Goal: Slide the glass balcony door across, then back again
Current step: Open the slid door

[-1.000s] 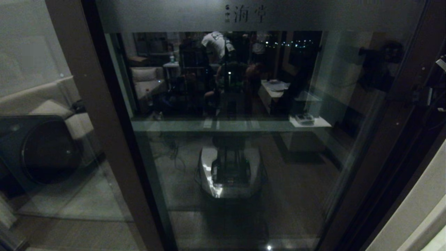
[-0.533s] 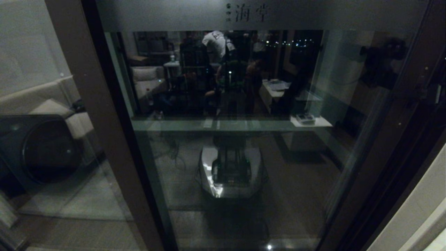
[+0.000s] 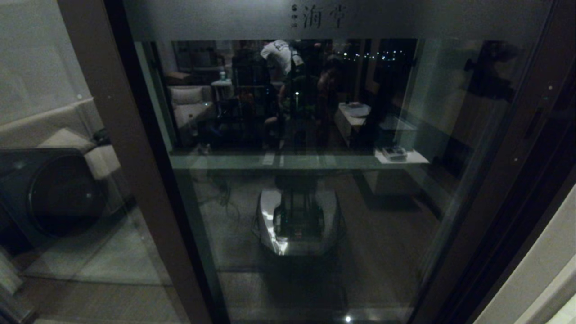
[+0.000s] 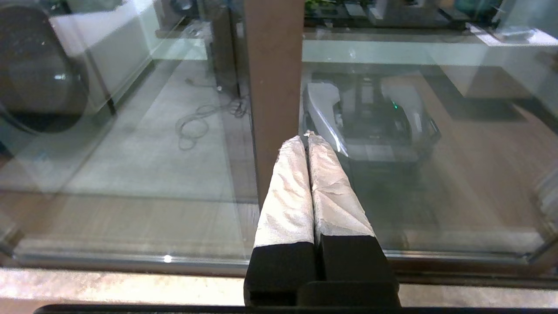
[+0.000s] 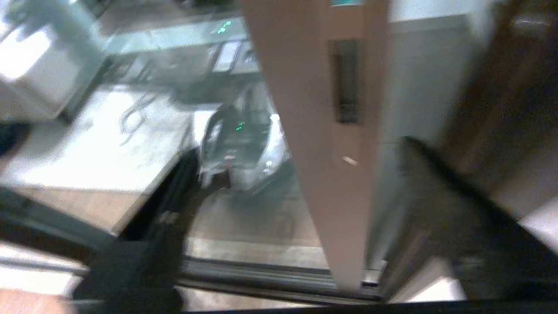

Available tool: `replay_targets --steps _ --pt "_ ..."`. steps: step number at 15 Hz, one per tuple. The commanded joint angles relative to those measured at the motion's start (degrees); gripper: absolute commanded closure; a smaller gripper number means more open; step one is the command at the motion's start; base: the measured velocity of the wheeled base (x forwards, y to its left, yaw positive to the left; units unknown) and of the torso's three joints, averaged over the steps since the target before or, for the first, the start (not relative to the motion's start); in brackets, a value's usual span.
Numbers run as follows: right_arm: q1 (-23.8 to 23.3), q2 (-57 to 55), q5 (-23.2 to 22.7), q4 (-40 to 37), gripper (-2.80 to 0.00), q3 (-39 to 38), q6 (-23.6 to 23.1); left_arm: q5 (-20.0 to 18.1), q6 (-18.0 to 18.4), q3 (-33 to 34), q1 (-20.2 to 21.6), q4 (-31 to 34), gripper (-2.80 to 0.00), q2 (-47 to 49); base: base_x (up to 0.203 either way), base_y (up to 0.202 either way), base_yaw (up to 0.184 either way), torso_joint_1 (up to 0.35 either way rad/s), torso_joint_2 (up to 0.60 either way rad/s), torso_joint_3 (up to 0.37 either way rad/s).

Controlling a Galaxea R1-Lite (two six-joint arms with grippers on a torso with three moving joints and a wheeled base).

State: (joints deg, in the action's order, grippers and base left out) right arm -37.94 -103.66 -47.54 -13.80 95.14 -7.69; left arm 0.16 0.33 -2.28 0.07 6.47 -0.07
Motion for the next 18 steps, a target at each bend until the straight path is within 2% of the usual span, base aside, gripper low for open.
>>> replay_targets --steps 1,4,7,8,9,11,16,18 --pt "-2.3 4.4 -0.1 -0.1 0.0 -1.9 -0.1 0.0 0.0 0.0 0.0 0.0 0.0 0.0 0.0 0.0 0.0 0.0 0.0 0.0" --pt "-5.9 7.9 0.4 0.1 0.0 -6.3 0.0 0.0 0.0 0.0 0.0 0.1 0.0 0.0 0.0 0.0 0.0 0.0 0.0 0.0" --pt "-7.1 5.8 8.9 6.5 0.0 -6.2 0.7 0.0 0.0 0.0 0.0 0.0 0.0 0.0 0.0 0.0 0.0 0.0 0.0 0.0" --pt "-7.1 5.6 12.3 7.4 0.0 -5.1 2.1 0.0 0.0 0.0 0.0 0.0 0.0 0.0 0.0 0.0 0.0 0.0 0.0 0.0" --pt "-6.9 6.2 13.5 7.6 0.0 -4.1 5.9 0.0 0.0 0.0 0.0 0.0 0.0 0.0 0.0 0.0 0.0 0.0 0.0 0.0" --pt "-7.0 9.5 14.1 7.8 0.0 -6.3 8.8 0.0 0.0 0.0 0.0 0.0 0.0 0.0 0.0 0.0 0.0 0.0 0.0 0.0" --pt "-2.3 11.8 14.4 8.6 0.0 -8.9 9.2 0.0 0.0 0.0 0.0 0.0 0.0 0.0 0.0 0.0 0.0 0.0 0.0 0.0" --pt "-0.6 10.0 17.4 9.3 0.0 -9.4 9.2 0.0 0.0 0.0 0.0 0.0 0.0 0.0 0.0 0.0 0.0 0.0 0.0 0.0"
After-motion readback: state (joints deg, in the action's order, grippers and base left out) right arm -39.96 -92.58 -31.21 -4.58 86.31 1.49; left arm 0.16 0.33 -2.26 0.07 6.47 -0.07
